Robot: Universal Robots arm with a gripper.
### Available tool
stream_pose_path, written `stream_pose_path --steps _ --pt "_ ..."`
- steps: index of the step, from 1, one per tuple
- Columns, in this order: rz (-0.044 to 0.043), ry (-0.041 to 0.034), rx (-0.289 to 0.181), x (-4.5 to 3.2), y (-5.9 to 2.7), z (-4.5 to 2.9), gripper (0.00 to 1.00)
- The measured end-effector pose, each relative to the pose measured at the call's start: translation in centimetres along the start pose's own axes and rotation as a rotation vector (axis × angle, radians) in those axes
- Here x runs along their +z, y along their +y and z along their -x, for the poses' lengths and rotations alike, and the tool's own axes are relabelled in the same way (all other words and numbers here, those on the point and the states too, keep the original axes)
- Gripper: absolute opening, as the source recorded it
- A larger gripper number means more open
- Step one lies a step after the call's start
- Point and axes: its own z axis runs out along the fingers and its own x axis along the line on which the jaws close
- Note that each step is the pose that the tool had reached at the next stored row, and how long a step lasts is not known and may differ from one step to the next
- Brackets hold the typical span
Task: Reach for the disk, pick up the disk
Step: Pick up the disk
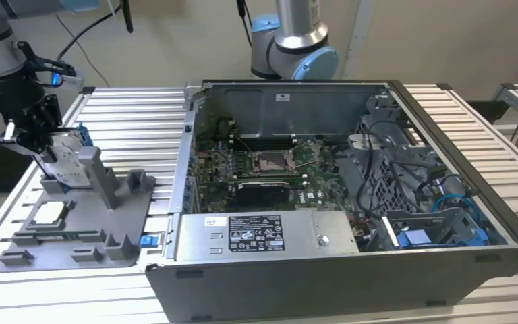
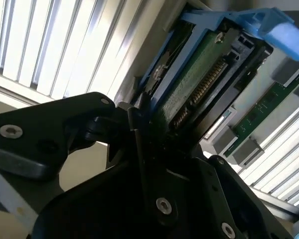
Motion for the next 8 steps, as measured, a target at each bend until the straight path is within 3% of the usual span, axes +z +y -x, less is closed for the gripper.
stream_pose_path --steps 3,5,8 --pt "0.0001 -0.0022 0.000 0.00 0.01 0.00 0.00" --pt "0.0008 -0.0125 0.000 0.00 0.00 -0.02 0.00" --pt "0.0012 -0.0189 0.000 0.00 0.00 -0.03 0.00"
